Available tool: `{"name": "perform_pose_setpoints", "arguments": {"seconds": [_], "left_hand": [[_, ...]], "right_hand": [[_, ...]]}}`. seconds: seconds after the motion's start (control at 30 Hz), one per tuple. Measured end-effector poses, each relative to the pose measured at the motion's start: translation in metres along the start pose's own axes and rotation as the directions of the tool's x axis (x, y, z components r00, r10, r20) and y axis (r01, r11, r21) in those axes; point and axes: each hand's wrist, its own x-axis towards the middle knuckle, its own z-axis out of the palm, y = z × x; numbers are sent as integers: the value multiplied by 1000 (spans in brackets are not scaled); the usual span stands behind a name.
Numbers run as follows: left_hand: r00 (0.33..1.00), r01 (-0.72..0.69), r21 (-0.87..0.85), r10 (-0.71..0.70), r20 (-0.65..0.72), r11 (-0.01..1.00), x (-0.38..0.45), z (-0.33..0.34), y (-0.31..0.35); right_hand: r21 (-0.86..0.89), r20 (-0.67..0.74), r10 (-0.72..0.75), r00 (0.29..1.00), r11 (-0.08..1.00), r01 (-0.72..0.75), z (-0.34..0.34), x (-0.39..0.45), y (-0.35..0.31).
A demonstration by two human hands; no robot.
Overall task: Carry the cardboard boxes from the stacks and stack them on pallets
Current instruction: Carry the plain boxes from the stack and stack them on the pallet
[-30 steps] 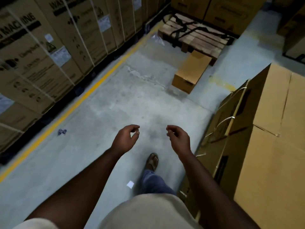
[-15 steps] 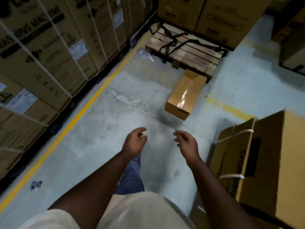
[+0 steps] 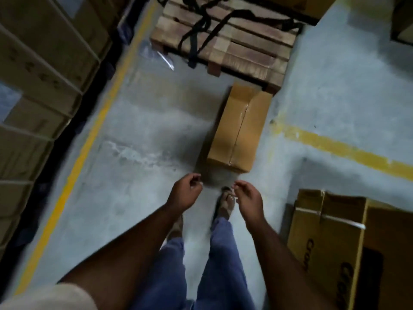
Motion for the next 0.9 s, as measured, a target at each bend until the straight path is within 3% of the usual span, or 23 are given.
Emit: {"name": "perform_pose_setpoints", "arguments": {"seconds": [0.13, 0.23, 0.3, 0.37, 0.43, 0.53, 0.6, 0.63, 0.7, 0.77, 0.83, 0.9], "left_hand": [[993, 117, -13, -116, 31, 993, 104, 37, 2], [973, 229, -58, -227, 38, 972, 195, 88, -21], [965, 263, -56, -263, 17, 963, 246, 120, -35], [965, 262, -7, -262, -8, 965, 297, 154, -53], [963, 269, 39, -269, -5, 962, 340, 180, -63], [924, 370, -39, -364, 113, 928, 384, 199, -78], [913, 389, -52, -377, 154, 920, 402, 204, -96], [911, 393, -42, -384, 149, 918, 408, 203, -106], [911, 394, -57, -381, 158, 917, 411, 200, -115], [907, 392, -93, -368, 205, 915, 401, 191, -103], [920, 354, -101, -326, 219, 930, 387, 183, -88], [955, 275, -107, -259, 144, 955, 356, 165, -67]], "right_hand": [[-22, 28, 111, 993, 994, -110, 17, 124, 29], [-262, 120, 55, 991, 965, -22, 34, 216, 75], [-267, 164, 59, 985, 964, -13, 46, 265, 103], [-243, 39, 68, 997, 968, -56, 48, 317, 136], [-326, -108, -1, 994, 945, -34, 38, 363, 166], [-534, 71, 86, 994, 845, -35, 25, 404, 201], [-573, 73, 134, 988, 817, -68, 22, 412, 212], [-530, 4, 148, 989, 839, -123, 23, 412, 215], [-225, -102, 282, 954, 927, -298, 19, 416, 214], [32, -30, 402, 915, 915, -401, 15, 412, 210], [-50, -32, 340, 940, 939, -341, 7, 398, 202], [-91, -96, 216, 972, 970, -225, -10, 365, 180]]}}
